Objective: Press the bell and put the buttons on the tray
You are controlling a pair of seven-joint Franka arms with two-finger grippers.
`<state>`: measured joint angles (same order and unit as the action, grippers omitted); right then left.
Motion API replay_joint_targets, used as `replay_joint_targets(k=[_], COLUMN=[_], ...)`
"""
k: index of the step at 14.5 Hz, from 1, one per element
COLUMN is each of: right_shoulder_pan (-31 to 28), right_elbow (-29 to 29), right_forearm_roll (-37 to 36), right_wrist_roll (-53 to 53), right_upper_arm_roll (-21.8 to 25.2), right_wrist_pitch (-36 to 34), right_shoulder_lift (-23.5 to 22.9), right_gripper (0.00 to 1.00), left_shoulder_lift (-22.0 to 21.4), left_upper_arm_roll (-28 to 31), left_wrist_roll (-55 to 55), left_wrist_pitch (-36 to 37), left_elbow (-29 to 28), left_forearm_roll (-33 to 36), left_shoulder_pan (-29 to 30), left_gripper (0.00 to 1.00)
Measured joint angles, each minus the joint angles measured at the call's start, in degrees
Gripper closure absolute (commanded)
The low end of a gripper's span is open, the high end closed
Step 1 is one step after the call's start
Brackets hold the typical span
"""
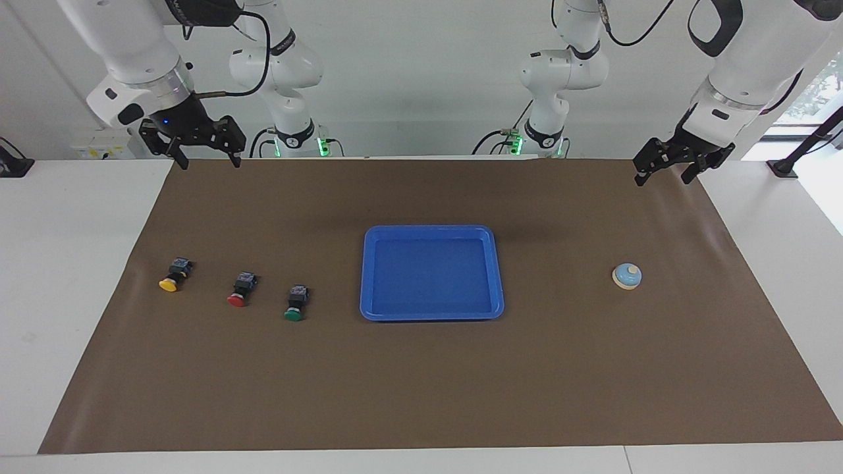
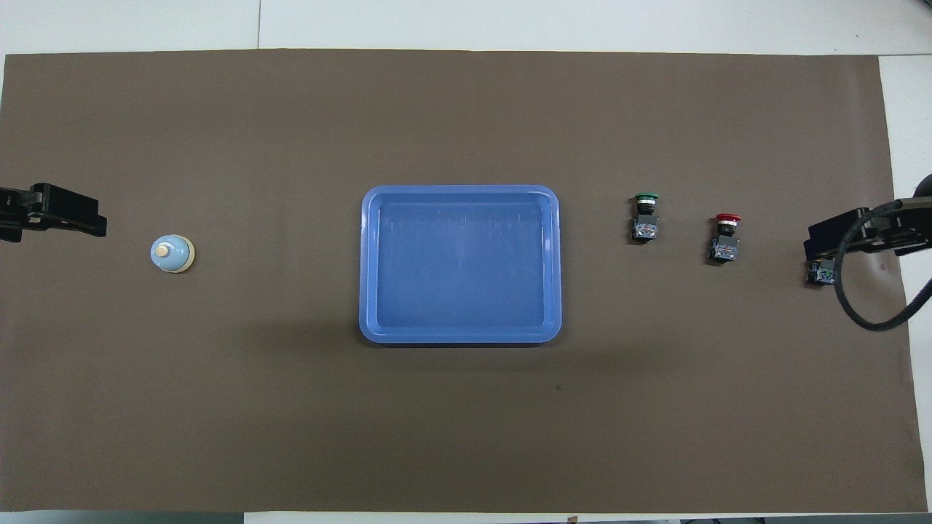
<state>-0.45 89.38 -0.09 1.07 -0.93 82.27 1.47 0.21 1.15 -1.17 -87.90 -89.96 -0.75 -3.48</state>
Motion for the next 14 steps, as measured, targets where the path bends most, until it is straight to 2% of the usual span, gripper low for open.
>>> replay_joint_targets(k=[1, 7, 14], right_shoulder_pan=[0.0, 0.0, 0.0], right_elbow=[0.0, 0.0, 0.0], right_forearm_roll=[0.0, 0.0, 0.0], right_wrist_roll=[0.0, 0.0, 0.0], right_upper_arm_roll=[0.0, 0.0, 0.0], right_wrist_pitch=[0.0, 0.0, 0.0], right_shoulder_lift=[0.0, 0.0, 0.0], right_gripper=[0.0, 0.0, 0.0], left_shoulder_lift=[0.0, 0.14, 3.35], left_upper_arm_roll=[0.03, 0.48, 0.58], left_wrist_roll=[0.0, 0.06, 1.24], left_wrist_pitch=[-0.33, -3.99, -19.11], left_elbow=[0.0, -1.52, -13.81], left_forearm_roll=[0.01, 0.12, 0.23], left_shoulder_pan=[0.02, 1.83, 5.72], left_gripper=[1.0, 1.0, 1.0])
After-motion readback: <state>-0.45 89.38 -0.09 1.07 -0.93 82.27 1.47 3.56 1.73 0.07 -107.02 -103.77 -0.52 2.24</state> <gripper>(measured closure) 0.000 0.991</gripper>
